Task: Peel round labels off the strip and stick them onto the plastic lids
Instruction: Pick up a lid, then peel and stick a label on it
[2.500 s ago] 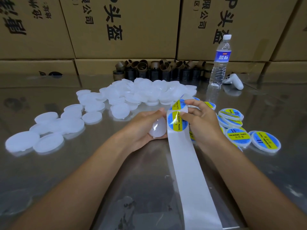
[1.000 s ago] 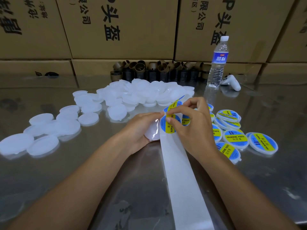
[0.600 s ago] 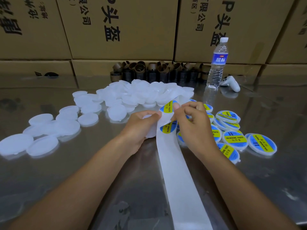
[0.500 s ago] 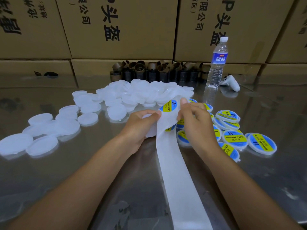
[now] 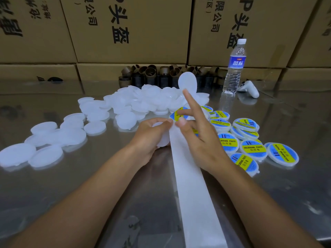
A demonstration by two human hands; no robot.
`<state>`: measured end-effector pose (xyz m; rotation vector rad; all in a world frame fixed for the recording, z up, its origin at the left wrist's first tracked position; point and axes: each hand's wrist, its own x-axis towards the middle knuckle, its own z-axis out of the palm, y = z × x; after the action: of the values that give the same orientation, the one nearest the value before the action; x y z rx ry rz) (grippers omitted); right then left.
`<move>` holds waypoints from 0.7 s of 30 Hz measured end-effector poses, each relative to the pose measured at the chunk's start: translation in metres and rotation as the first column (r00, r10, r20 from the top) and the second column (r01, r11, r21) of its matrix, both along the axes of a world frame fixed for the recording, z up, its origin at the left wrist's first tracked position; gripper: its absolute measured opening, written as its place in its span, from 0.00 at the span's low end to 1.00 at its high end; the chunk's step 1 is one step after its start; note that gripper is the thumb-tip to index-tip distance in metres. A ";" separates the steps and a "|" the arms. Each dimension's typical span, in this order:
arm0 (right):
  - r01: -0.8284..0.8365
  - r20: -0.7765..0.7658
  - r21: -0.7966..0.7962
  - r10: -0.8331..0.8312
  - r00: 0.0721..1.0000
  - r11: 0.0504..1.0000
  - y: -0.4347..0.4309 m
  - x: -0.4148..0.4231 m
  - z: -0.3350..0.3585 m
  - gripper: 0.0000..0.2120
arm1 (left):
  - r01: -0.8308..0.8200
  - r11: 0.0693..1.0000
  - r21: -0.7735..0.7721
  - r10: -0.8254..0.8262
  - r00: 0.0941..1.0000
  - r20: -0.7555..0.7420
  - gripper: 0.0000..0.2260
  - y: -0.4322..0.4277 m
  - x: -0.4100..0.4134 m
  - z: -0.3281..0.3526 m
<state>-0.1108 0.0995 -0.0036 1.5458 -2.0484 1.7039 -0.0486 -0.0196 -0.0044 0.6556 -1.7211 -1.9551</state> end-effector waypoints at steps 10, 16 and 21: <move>-0.068 0.185 0.067 0.055 0.981 0.995 -0.002 -0.002 -0.003 0.30 | -0.089 0.996 -0.014 0.089 0.996 0.026 0.08 -0.004 -0.002 0.000; -0.061 0.202 0.104 0.039 0.979 0.993 -0.003 -0.002 -0.005 0.28 | -0.248 0.966 0.068 0.250 0.968 -0.021 0.04 -0.009 -0.002 0.004; -0.076 0.236 0.058 0.060 0.970 0.995 -0.005 -0.003 -0.004 0.26 | 0.071 0.928 0.366 0.015 0.974 -0.227 0.11 -0.003 0.002 0.012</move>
<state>-0.1136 0.0947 -0.0079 1.5151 -2.2056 1.9471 -0.0465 -0.0224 0.0072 0.5084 -1.2404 -2.3033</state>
